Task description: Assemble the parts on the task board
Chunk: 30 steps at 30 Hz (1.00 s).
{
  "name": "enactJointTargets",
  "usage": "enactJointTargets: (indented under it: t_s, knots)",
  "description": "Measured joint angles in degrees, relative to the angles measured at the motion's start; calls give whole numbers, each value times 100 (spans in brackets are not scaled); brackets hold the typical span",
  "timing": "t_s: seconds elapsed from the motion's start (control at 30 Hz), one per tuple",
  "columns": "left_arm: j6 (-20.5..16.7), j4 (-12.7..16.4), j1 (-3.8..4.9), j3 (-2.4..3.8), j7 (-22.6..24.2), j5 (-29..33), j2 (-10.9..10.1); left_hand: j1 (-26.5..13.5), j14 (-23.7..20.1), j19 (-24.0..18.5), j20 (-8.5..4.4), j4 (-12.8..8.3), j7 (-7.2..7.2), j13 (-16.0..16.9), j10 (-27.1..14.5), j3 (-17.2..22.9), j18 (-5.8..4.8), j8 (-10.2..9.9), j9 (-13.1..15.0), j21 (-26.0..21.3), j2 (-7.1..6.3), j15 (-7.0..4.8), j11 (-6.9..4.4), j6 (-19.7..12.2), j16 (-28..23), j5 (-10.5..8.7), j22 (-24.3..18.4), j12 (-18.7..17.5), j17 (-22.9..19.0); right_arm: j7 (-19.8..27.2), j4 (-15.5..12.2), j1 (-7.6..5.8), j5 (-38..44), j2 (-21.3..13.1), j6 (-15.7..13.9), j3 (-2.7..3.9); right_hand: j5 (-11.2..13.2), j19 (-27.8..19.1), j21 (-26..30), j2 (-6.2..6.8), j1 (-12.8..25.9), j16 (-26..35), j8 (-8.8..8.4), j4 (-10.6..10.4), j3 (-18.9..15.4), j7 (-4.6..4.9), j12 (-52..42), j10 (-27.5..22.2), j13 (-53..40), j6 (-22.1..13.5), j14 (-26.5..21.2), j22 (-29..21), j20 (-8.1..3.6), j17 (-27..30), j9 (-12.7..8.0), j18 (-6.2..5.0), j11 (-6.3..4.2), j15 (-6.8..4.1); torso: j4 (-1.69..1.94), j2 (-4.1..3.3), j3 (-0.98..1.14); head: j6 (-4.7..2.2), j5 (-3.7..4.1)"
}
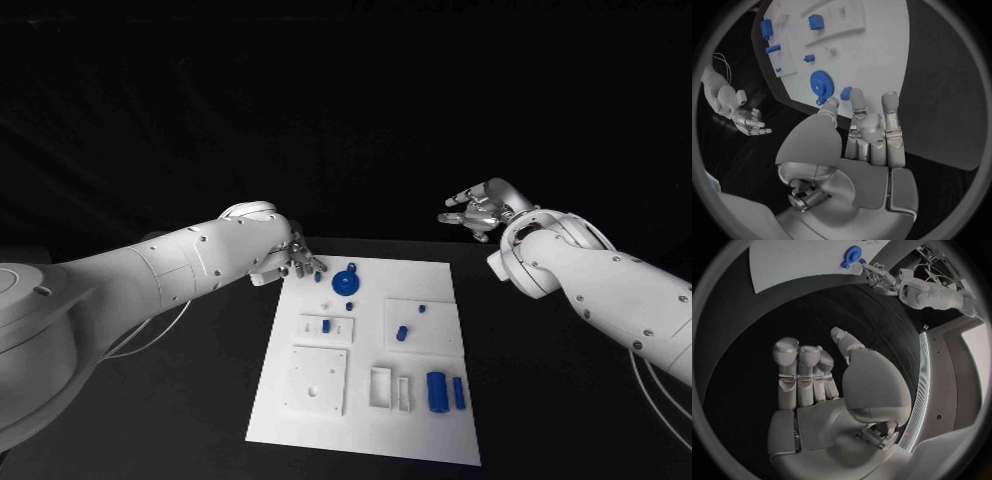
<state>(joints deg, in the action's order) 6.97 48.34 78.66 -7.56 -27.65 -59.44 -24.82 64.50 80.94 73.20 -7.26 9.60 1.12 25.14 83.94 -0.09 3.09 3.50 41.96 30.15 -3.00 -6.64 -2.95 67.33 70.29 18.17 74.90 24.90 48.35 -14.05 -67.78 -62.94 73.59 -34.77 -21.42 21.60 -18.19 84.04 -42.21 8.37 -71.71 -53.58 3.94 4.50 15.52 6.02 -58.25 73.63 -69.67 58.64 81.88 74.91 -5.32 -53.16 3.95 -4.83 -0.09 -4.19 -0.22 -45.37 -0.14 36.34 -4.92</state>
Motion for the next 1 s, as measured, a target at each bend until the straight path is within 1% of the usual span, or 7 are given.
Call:
enactJointTargets:
  t_s: [0.07,0.3,0.4,0.57,0.7,0.93,1.0]
  knots:
    - [23,-2,-1,0,9,7,3,-31,0,0,0,35,0,0,0,14,1,0,20,0,-31,0,0,0,0,-3,0,0,0,0,3,0,0,3,1,0,0,0,0,0,0,0,0,0,0,0,0,0,0,0,0,0,0,0,0,0,0,0,2,0,-1,1,1]
    - [100,-6,-3,-1,35,43,5,-30,0,-15,-15,32,-21,-1,0,11,1,0,65,0,-30,0,0,21,0,-2,1,0,17,0,14,0,0,13,6,0,0,0,0,0,0,0,0,0,0,0,0,0,0,0,0,0,0,1,0,0,0,0,4,0,-2,7,-2]
    - [138,-5,-4,-1,41,55,5,55,0,-21,-22,-107,-21,-1,-1,-45,1,0,97,0,53,0,0,21,0,90,4,0,23,0,20,0,0,16,10,0,0,0,0,0,0,0,0,0,0,0,0,0,0,0,0,0,0,1,0,0,0,0,4,0,-2,10,-2]
    - [214,-3,-5,-2,56,70,5,173,0,-24,-19,-285,-21,-1,-1,-84,1,0,98,0,183,0,-1,21,23,331,4,0,33,-2,28,0,0,23,17,0,0,0,0,0,0,0,0,0,0,0,0,0,0,0,0,0,0,1,0,1,0,0,2,-1,-2,15,-3]
    - [263,-5,-7,-3,68,78,8,242,0,-41,-1,-403,-42,-1,-1,-103,1,0,91,0,288,0,-1,1,23,374,4,0,33,-3,30,2,0,27,22,0,-24,0,0,0,0,0,0,10,10,0,0,0,0,0,0,0,0,2,0,0,0,0,2,-3,-2,16,-7]
    - [315,-24,-10,-5,91,106,22,332,-20,-41,-1,-482,-42,-2,-1,-74,1,0,68,0,378,21,-1,1,23,374,3,0,28,-4,32,3,1,30,27,0,-29,0,0,0,0,0,0,16,16,0,0,0,0,0,0,0,0,2,0,1,0,0,-3,-4,-2,20,-12]
    - [321,-33,-13,-5,101,123,30,332,-20,-41,-1,-489,-42,-2,-1,-81,1,0,67,0,379,21,-1,1,23,374,3,0,23,-5,33,4,1,30,29,0,-29,0,0,0,0,0,0,16,16,0,0,0,0,0,0,0,0,2,0,0,0,0,-3,-4,-2,20,-12]
